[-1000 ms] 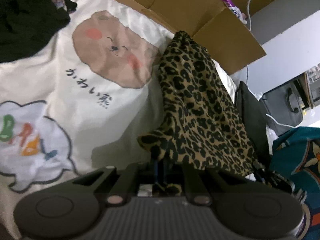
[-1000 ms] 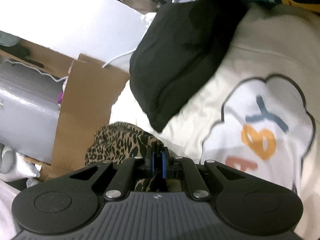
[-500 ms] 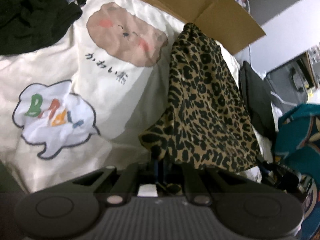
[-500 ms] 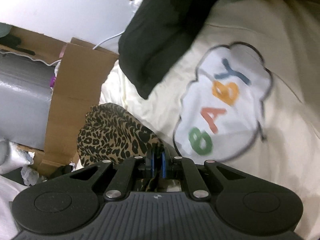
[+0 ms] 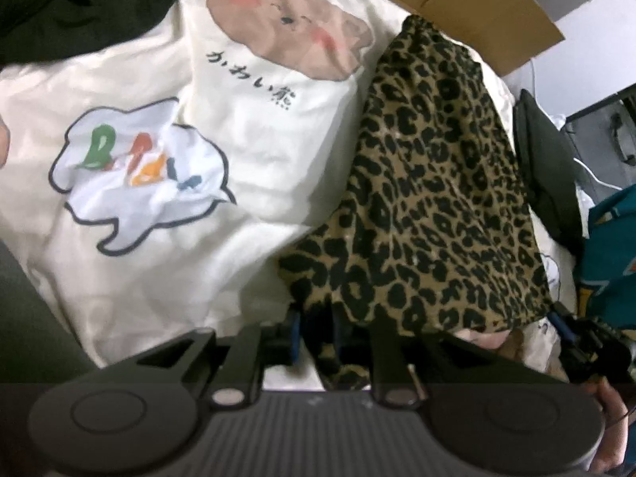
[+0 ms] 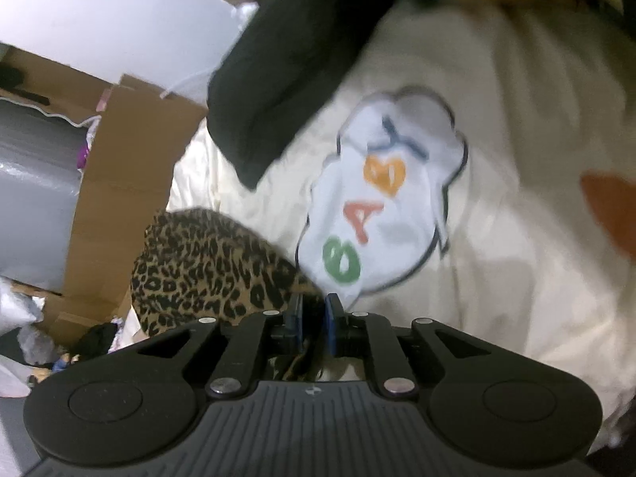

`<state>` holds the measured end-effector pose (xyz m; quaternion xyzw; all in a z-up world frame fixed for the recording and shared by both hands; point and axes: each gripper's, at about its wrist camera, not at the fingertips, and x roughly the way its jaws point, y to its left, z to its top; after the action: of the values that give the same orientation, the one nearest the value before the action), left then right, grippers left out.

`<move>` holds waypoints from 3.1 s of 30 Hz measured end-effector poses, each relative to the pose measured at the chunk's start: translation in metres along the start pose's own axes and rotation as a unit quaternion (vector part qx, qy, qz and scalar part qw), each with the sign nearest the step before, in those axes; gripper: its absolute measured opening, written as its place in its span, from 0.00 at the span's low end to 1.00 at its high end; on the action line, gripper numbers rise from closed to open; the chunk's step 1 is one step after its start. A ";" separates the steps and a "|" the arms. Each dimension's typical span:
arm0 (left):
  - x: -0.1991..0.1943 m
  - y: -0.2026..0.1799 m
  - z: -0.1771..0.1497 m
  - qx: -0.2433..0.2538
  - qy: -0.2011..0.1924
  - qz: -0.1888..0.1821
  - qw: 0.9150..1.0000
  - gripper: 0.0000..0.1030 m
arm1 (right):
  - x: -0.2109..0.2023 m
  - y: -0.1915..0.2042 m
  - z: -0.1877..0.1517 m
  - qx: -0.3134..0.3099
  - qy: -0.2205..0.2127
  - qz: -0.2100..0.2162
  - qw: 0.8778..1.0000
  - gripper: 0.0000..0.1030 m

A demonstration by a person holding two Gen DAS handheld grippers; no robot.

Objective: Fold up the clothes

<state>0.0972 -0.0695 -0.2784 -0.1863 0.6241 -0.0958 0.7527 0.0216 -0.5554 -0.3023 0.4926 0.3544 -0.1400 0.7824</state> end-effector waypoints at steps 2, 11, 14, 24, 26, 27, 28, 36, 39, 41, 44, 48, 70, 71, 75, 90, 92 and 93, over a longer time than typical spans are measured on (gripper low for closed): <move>0.002 0.001 0.000 -0.001 -0.003 -0.004 1.000 0.30 | -0.001 0.000 0.003 -0.006 -0.001 0.004 1.000 0.13; 0.030 0.010 -0.010 -0.021 0.002 0.000 1.000 0.61 | 0.018 -0.001 0.010 -0.041 0.026 -0.007 0.999 0.51; 0.035 0.014 -0.013 -0.036 -0.008 -0.016 0.999 0.61 | 0.029 0.005 0.009 -0.062 0.046 -0.013 0.997 0.51; 0.037 0.024 -0.018 -0.071 -0.003 -0.067 0.995 0.55 | 0.051 0.002 -0.001 -0.068 0.087 -0.015 0.994 0.32; 0.038 0.026 -0.016 -0.081 -0.001 -0.069 0.994 0.54 | 0.050 0.001 0.000 -0.065 0.080 -0.008 0.995 0.09; 0.038 0.025 -0.016 -0.080 0.000 -0.069 0.994 0.54 | 0.050 0.000 0.000 -0.064 0.076 -0.005 0.995 0.08; 0.037 0.025 -0.016 -0.076 0.000 -0.068 0.995 0.54 | 0.047 0.000 0.001 -0.062 0.066 0.001 0.996 0.08; 0.033 0.029 -0.021 -0.071 0.011 -0.090 0.993 0.54 | 0.037 0.008 0.024 -0.070 0.020 0.013 0.997 0.07; 0.035 0.029 -0.023 -0.058 0.010 -0.091 0.994 0.54 | 0.042 0.009 0.029 -0.070 0.017 0.010 0.997 0.07; 0.037 0.026 -0.024 -0.043 0.001 -0.085 0.995 0.54 | 0.044 0.008 0.032 -0.070 0.017 0.009 0.997 0.07; 0.038 0.020 -0.026 -0.013 -0.009 -0.075 0.997 0.57 | 0.047 0.007 0.034 -0.067 0.016 0.009 0.998 0.07; 0.037 0.013 -0.025 0.005 0.000 -0.086 0.996 0.19 | 0.049 0.007 0.034 -0.065 0.016 0.010 0.998 0.07; -0.004 0.018 0.030 0.000 0.069 -0.066 0.995 0.06 | 0.024 0.008 0.007 -0.052 0.058 0.019 0.997 0.07; 0.001 0.017 0.030 0.003 0.076 -0.058 0.995 0.06 | 0.027 0.006 0.006 -0.052 0.060 0.012 0.997 0.07; 0.021 0.010 0.030 -0.010 0.088 -0.017 0.996 0.11 | 0.029 0.008 0.004 -0.059 0.061 -0.023 0.996 0.12; -0.024 -0.029 0.085 0.043 0.012 0.036 0.998 0.40 | 0.000 0.061 0.030 -0.149 0.028 0.000 0.988 0.36; -0.025 -0.037 0.096 0.051 -0.001 0.033 0.998 0.41 | 0.001 0.073 0.034 -0.160 0.024 0.003 0.987 0.36; -0.026 -0.041 0.102 0.056 -0.007 0.032 0.998 0.41 | 0.002 0.079 0.036 -0.167 0.024 0.002 0.986 0.36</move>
<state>0.1947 -0.0804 -0.2230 -0.1248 0.6183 -0.1051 0.7688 0.0824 -0.5487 -0.2413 0.3591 0.3903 -0.0654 0.8452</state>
